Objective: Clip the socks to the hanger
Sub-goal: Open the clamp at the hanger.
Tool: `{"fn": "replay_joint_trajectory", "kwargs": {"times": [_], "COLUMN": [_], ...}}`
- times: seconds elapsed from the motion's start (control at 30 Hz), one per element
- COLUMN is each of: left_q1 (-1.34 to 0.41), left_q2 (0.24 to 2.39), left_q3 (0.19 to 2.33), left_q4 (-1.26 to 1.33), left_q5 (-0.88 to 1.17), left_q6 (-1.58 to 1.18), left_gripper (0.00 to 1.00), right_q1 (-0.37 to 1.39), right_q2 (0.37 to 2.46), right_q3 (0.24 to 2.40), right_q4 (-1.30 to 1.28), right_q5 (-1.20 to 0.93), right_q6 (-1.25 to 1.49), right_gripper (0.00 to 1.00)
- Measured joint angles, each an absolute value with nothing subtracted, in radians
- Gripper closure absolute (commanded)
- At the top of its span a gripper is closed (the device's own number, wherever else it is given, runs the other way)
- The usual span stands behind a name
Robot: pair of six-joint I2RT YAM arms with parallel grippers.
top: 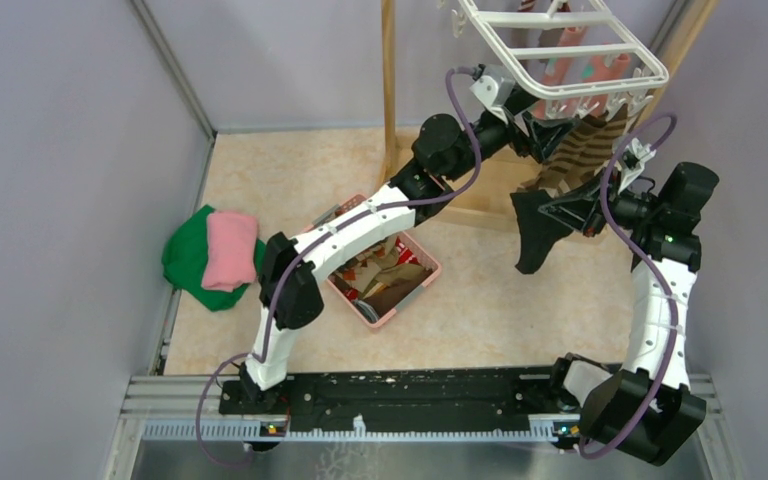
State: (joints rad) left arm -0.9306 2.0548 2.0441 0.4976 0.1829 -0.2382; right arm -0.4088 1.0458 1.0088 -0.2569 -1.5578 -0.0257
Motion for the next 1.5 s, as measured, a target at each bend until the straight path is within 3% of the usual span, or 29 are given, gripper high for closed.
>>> {"fn": "replay_joint_trajectory", "kwargs": {"times": [0.23, 1.07, 1.5], "left_q1": [-0.937, -0.946, -0.946], "left_q2": [2.082, 2.12, 2.136], "left_q3": [2.074, 2.159, 2.18], "left_q4": [0.467, 0.446, 0.436], "left_q5": [0.125, 0.084, 0.084], "left_q6": [-0.216, -0.194, -0.183], "left_gripper": [0.21, 0.27, 0.39], "right_q1": [-0.409, -0.409, -0.409], "right_q2": [1.046, 1.046, 1.046], "right_q3": [1.009, 1.009, 1.009], "right_q4": [-0.263, -0.263, -0.263], "right_q5": [-1.558, -1.558, -1.558], "right_q6": [-0.034, -0.034, -0.034], "right_gripper": [1.0, 1.0, 1.0]}}
